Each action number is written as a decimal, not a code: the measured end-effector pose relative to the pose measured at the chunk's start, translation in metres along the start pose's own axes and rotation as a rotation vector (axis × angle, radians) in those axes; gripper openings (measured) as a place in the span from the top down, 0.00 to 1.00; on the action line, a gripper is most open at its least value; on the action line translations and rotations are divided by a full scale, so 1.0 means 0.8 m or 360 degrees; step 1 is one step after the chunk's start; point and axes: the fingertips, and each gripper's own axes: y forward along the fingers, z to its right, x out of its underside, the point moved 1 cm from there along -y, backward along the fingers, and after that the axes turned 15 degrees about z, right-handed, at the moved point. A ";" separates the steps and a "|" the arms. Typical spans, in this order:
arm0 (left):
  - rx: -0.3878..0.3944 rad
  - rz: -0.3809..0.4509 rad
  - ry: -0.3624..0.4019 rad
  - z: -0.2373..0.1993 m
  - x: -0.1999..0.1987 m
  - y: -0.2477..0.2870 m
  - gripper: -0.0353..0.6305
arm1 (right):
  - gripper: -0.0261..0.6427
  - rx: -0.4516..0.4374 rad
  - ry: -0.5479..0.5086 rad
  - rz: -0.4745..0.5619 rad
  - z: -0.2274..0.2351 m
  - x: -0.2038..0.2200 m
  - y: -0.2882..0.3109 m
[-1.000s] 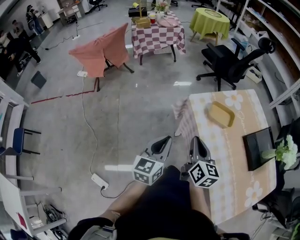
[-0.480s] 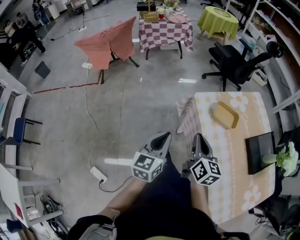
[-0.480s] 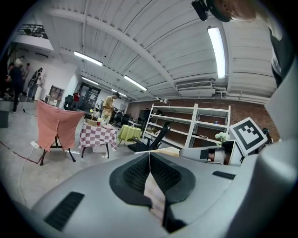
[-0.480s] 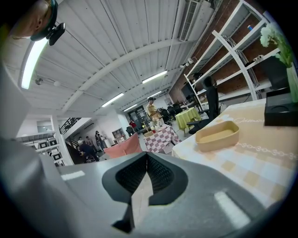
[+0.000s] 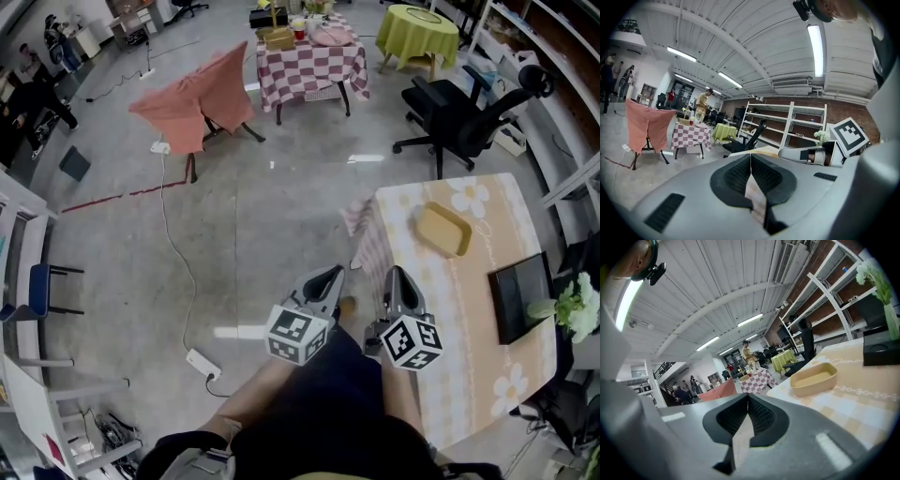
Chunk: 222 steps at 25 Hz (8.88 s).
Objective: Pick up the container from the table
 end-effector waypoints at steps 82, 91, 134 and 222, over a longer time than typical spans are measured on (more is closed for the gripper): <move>0.1185 -0.0551 -0.0023 0.036 0.053 0.374 0.93 | 0.95 0.1288 0.0030 0.0509 0.239 -0.092 0.096; 0.1355 -0.0623 -0.0023 0.058 0.059 0.396 0.93 | 0.95 0.1454 0.0035 0.0581 0.244 -0.100 0.083; 0.1500 -0.0878 -0.0037 0.068 0.130 0.443 0.93 | 0.70 0.1998 0.0565 0.0494 0.293 -0.007 0.037; 0.1562 -0.0456 -0.0053 0.098 0.025 0.387 0.93 | 0.94 0.1678 0.0200 0.0980 0.216 -0.136 0.010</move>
